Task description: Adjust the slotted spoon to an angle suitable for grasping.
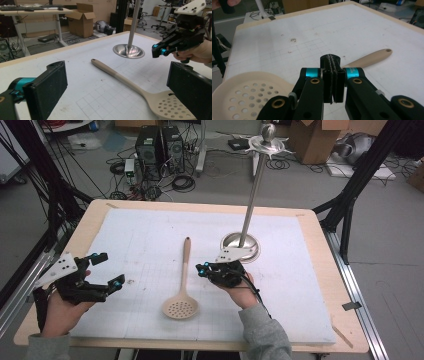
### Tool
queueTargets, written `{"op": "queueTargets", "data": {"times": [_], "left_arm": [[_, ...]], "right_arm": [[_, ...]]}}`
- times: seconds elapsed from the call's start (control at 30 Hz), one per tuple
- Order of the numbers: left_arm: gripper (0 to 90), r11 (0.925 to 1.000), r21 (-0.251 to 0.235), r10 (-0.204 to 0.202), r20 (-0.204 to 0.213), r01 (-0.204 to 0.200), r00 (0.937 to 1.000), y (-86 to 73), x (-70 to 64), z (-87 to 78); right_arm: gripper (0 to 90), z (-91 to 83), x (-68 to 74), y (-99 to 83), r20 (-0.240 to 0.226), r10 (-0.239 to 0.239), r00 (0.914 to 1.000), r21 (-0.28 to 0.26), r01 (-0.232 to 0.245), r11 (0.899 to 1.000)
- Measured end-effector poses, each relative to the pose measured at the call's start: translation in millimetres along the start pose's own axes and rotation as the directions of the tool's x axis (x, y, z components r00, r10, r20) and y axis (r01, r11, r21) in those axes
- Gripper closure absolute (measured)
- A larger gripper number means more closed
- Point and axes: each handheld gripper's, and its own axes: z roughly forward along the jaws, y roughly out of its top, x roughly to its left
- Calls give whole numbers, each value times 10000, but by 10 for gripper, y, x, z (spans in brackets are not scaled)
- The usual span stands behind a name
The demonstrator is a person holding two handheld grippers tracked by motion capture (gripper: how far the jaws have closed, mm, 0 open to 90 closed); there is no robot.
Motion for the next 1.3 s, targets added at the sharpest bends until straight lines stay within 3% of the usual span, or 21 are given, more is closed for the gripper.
{"op": "queueTargets", "data": {"times": [0.37,0.63,1.3], "left_arm": [[35,10000,30,-23,26,23,10000,-8,1,2],[35,10000,65,-18,47,18,10000,-18,3,6],[35,9998,191,-21,37,20,10000,-42,5,15]], "right_arm": [[895,391,44,-35,-577,-44,9983,572,77,9983],[894,649,96,-81,-755,-219,9969,1195,309,9924],[897,908,101,-149,-941,-485,9944,1913,659,9793]]}}
